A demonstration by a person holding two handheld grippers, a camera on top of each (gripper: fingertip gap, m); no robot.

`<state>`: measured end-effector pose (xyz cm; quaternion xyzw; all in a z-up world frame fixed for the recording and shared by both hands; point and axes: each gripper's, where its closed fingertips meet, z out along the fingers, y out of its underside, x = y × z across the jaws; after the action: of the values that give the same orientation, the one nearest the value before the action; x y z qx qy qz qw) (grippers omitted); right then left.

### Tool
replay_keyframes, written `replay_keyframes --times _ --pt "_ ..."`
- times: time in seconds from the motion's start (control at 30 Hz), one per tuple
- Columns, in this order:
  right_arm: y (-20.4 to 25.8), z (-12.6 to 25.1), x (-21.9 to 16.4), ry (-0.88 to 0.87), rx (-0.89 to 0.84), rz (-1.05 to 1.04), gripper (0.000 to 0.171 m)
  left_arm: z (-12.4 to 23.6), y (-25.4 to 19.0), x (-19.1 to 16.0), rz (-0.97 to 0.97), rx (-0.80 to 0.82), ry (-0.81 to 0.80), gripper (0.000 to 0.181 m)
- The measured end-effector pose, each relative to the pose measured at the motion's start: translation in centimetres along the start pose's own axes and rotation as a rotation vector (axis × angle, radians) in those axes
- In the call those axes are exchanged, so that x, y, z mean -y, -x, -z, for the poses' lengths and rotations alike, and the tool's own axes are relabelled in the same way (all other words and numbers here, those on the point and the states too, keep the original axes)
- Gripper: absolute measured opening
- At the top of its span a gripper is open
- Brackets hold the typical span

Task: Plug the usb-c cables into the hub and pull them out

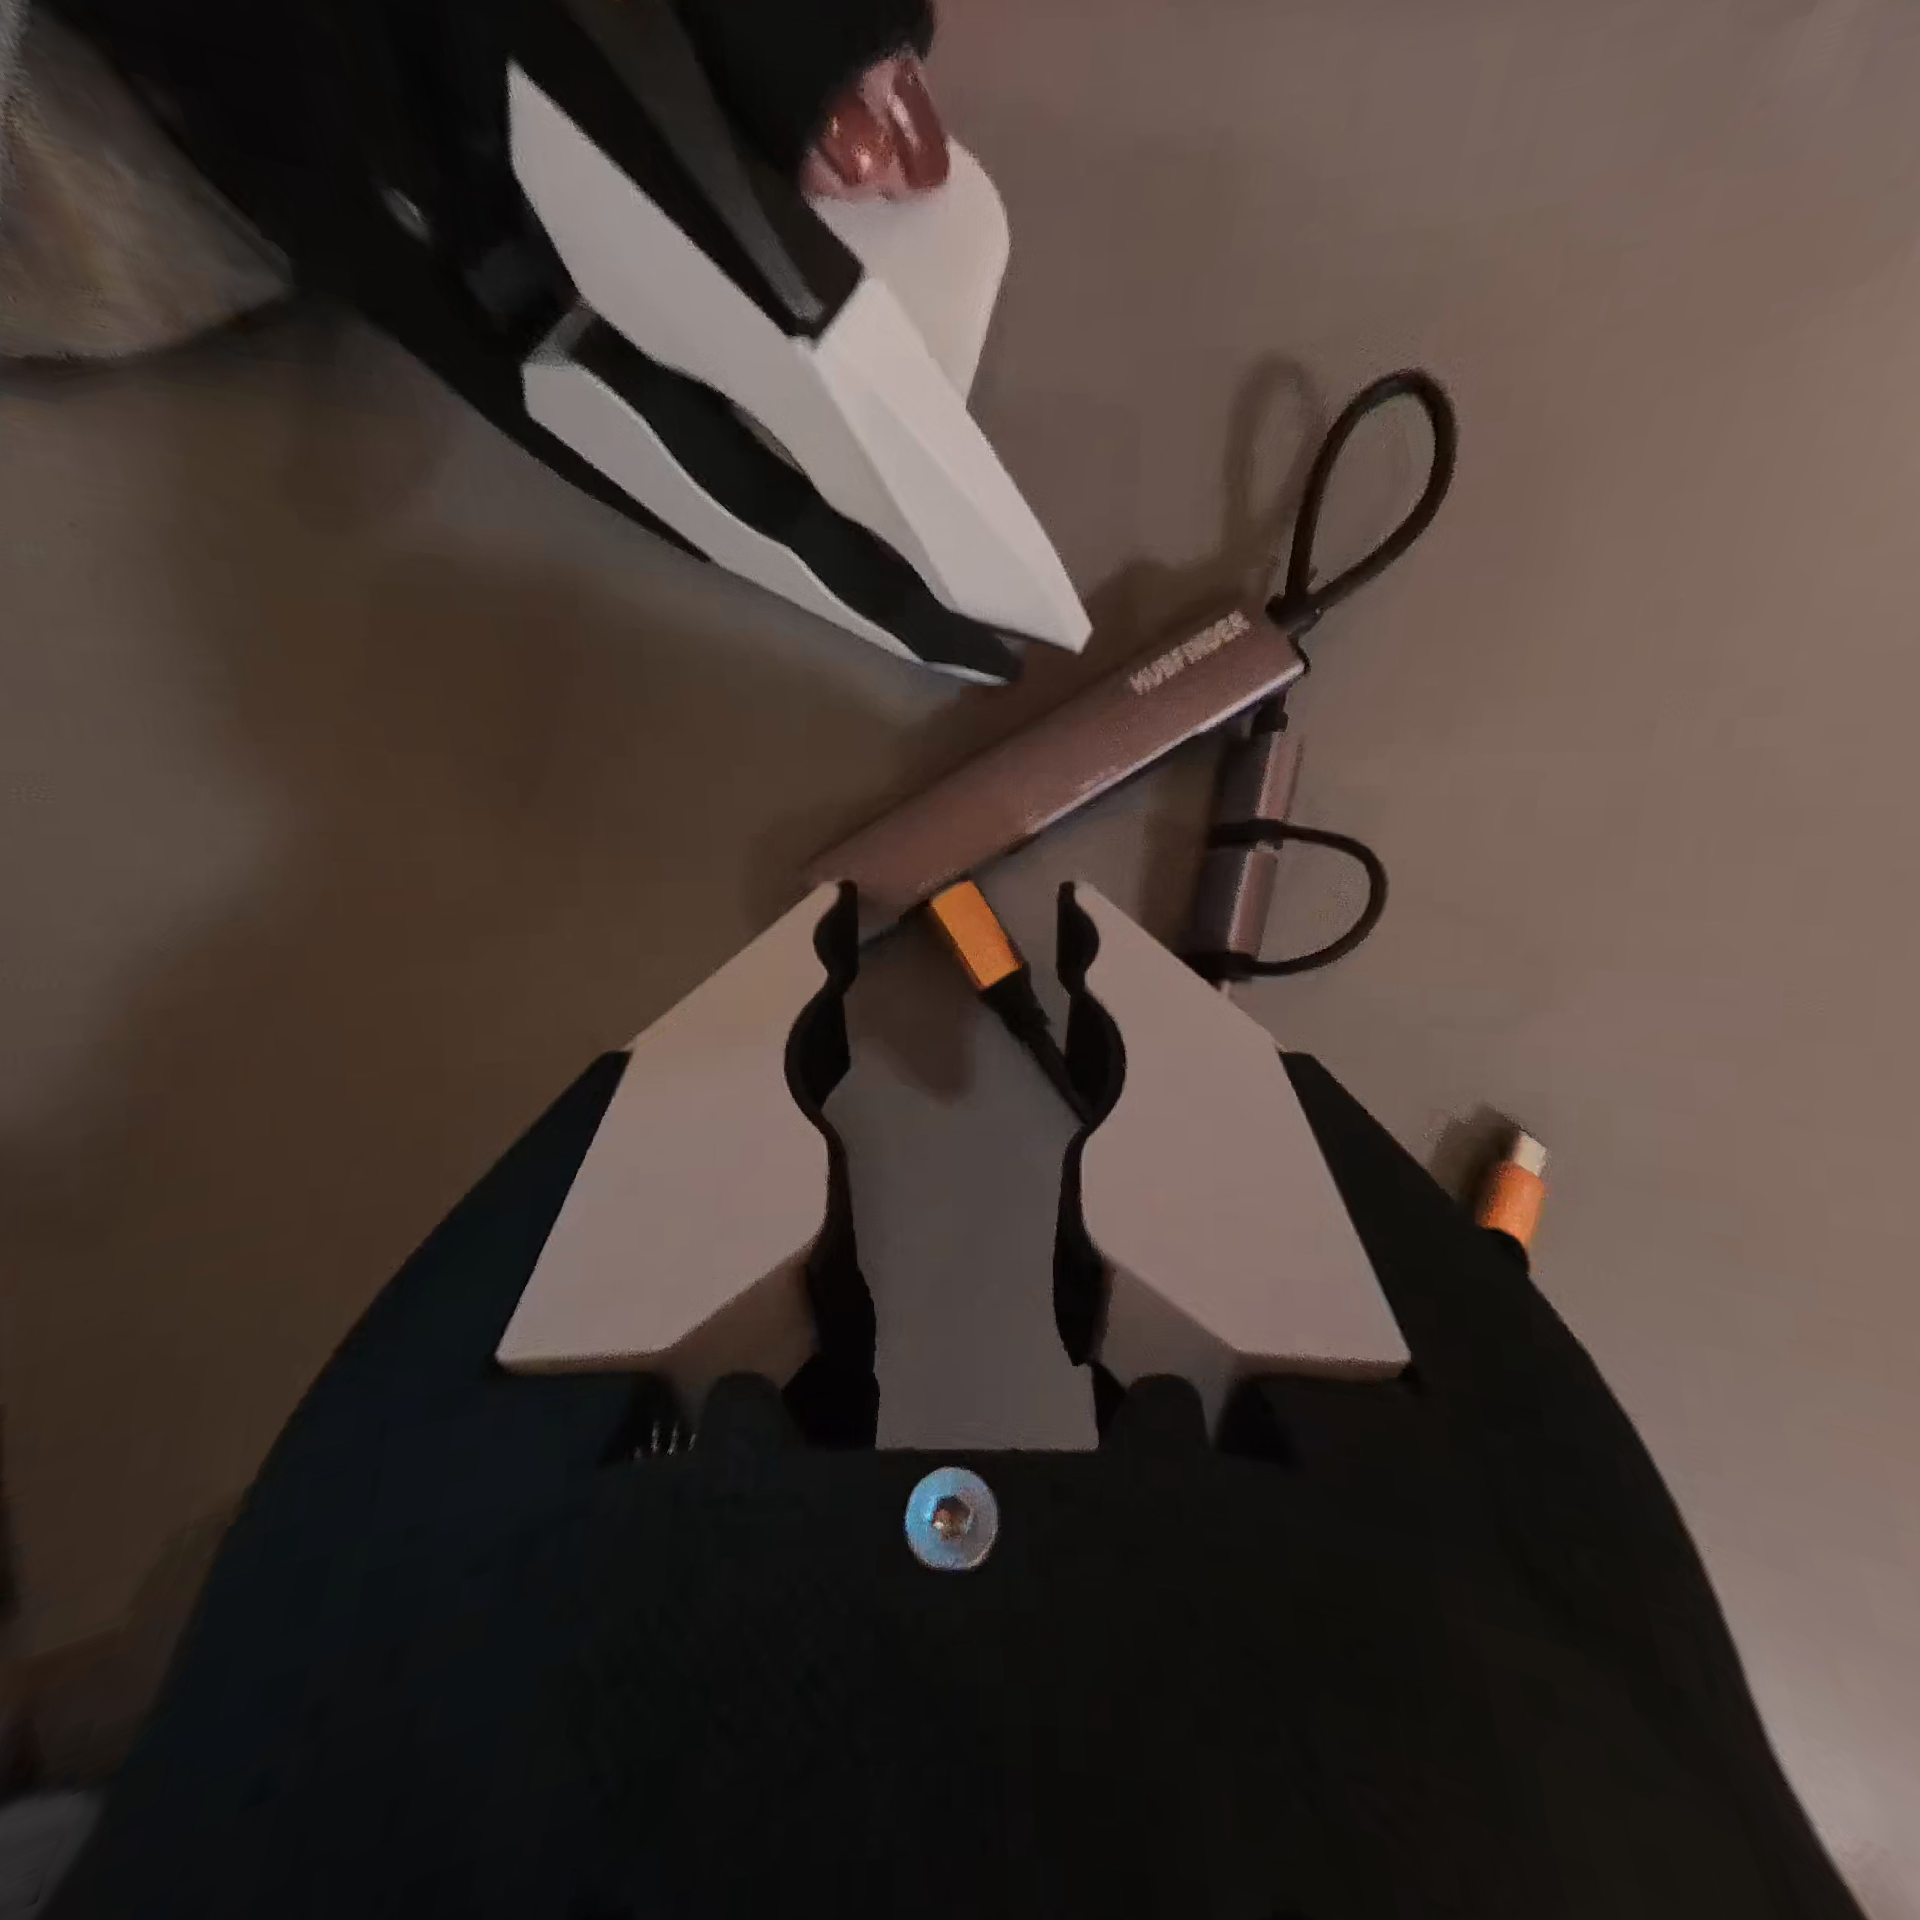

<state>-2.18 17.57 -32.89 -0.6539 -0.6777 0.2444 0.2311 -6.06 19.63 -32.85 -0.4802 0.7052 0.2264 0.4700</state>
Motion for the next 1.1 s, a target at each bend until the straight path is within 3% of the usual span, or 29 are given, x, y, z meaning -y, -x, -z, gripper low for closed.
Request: replay_keyframes --times 0.23,0.37,0.63,0.93,1.0,1.1 --pt "-0.1 0.4 -1.8 0.048 -0.009 0.126 0.04 -0.2 0.0 0.3 0.002 -0.002 -0.01 0.017" --pt "-0.3 -0.1 -1.5 0.019 -0.009 0.118 0.013 -0.2 0.1 0.3 0.005 0.003 -0.012 0.02" --pt "0.4 1.7 1.5 -0.218 0.133 -0.062 0.011 -0.2 1.6 0.1 -0.018 0.112 0.013 0.034" --pt "1.2 1.3 2.3 -0.23 0.153 -0.059 0.011 -0.4 1.9 0.4 0.004 0.152 0.021 0.007" --pt "0.2 2.7 1.8 -0.217 0.088 -0.048 0.02 -0.7 1.5 -0.4 0.054 0.117 0.036 0.007" --pt "-5.5 6.5 0.9 -0.25 -0.245 -0.132 0.023 -0.6 1.6 -0.9 0.065 0.121 0.033 0.007"
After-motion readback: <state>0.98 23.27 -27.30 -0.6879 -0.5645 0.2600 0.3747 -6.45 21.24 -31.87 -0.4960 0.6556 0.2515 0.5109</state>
